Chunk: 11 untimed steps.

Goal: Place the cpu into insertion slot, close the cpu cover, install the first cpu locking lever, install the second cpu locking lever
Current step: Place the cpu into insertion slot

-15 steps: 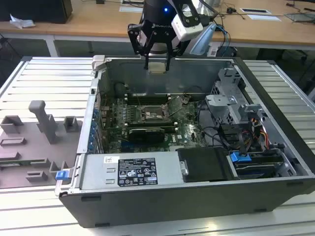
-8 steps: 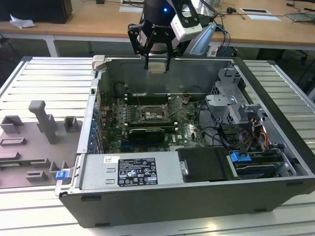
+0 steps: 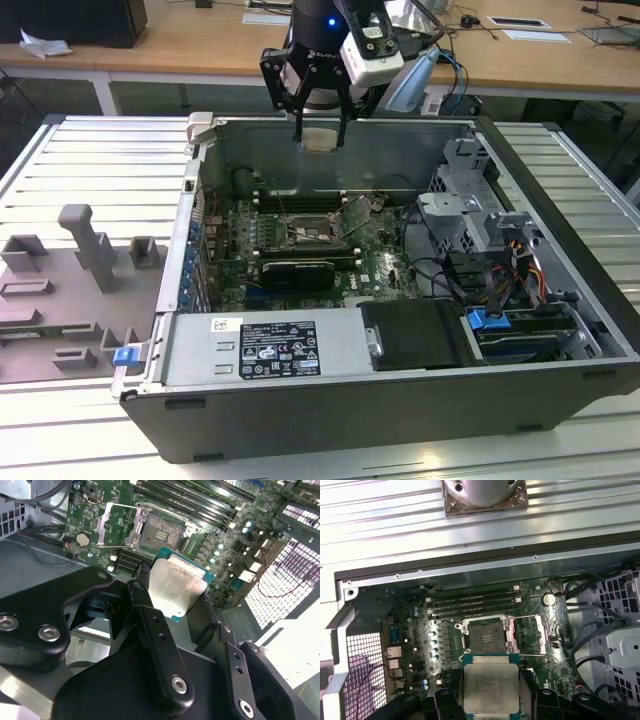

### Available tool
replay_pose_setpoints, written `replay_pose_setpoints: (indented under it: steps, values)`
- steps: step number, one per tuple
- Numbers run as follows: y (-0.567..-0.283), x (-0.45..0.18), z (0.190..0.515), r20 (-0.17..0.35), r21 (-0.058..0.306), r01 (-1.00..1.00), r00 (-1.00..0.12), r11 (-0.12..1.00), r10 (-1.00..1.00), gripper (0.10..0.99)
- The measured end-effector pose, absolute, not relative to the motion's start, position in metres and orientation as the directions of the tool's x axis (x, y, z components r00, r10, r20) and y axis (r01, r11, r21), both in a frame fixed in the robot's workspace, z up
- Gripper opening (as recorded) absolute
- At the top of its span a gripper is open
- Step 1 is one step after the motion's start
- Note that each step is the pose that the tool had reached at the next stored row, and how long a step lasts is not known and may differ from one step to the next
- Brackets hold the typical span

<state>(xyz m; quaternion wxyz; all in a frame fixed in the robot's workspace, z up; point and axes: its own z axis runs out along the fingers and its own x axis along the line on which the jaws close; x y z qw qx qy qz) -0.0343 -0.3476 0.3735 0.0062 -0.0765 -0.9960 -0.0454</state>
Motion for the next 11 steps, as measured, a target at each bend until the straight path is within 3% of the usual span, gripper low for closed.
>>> replay_pose_setpoints:
  steps: [11]
  values:
    - [-0.3477,-0.0341,0.3703,0.020,0.084,0.170,-0.985,0.982,0.169,0.537]
